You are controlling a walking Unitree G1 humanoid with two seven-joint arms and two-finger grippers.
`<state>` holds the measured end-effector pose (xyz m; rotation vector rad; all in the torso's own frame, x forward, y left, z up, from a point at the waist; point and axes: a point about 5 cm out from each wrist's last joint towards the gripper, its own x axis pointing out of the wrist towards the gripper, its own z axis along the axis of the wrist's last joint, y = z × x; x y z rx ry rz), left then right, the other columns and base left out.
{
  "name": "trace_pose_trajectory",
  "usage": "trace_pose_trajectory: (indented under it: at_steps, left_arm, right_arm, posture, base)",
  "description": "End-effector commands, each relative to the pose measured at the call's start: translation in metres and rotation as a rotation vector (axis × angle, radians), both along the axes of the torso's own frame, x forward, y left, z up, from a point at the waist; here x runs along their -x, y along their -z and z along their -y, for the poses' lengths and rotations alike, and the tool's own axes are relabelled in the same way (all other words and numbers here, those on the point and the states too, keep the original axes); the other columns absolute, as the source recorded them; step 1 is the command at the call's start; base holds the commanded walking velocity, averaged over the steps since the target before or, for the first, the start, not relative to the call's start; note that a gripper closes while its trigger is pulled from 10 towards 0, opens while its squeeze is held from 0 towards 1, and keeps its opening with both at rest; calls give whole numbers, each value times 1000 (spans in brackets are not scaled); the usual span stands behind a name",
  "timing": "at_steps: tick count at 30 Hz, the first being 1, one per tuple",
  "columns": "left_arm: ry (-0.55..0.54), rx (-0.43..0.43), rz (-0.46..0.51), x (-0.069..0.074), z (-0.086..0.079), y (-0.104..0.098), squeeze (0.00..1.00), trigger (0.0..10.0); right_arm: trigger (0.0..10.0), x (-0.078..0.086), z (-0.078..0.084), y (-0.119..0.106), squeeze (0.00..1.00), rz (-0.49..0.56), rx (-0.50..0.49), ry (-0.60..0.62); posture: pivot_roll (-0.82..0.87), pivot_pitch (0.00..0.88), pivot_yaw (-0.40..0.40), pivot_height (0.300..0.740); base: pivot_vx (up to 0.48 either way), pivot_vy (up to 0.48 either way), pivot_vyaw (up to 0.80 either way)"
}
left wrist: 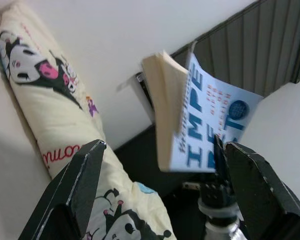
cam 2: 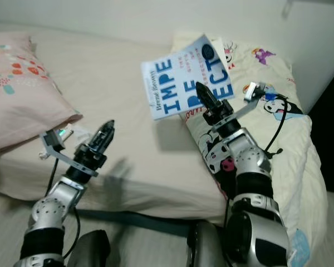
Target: Clean up the room
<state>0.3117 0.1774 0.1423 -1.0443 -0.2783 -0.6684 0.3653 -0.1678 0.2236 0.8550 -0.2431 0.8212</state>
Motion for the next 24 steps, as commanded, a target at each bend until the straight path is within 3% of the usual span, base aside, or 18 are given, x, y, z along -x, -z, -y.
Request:
trace_pose_trajectory:
  at_steps: [1, 2, 3, 4, 5, 11, 24]
  left_arm:
    - [24, -14, 15, 4, -2, 2, 1000, 10000]
    - [38, -28, 31, 4, -1, 0, 1000, 10000]
    - [38, -28, 31, 4, -1, 0, 1000, 10000]
    - [52, -35, 48, 4, 0, 0, 565, 10000]
    - [60, -38, 58, 4, 0, 0, 0, 10000]
    - [133, -17, 131, 7, 10, -6, 0, 10000]
    - [156, -49, 145, 9, 16, -3, 0, 10000]
  right_arm:
    - [0, 9, 0, -7, 0, 31, 15, -54]
    - [0, 19, -2, -6, 0, 29, 67, -104]
    - [0, 19, -2, -6, 0, 29, 67, -104]
    - [0, 29, -3, -5, 0, 31, 117, -155]
    - [0, 37, -5, -4, 0, 32, 150, -192]
    - [0, 43, -3, -5, 0, -3, 154, -198]
    - [0, 49, -28, -9, 0, 7, 120, -254]
  posture:
    - [-19, 25, -70, 465]
    - [-27, 24, -74, 465]
    - [-27, 24, -74, 465]
    - [-33, 21, -76, 465]
    - [-42, 15, -76, 465]
    - [-57, 7, -81, 465]
    - [-55, 0, -90, 465]
  base:
    - [0, 0, 0]
    - [0, 0, 0]
    - [0, 0, 0]
    - [0, 0, 0]
    - [0, 0, 0]
    - [0, 0, 0]
    - [0, 0, 0]
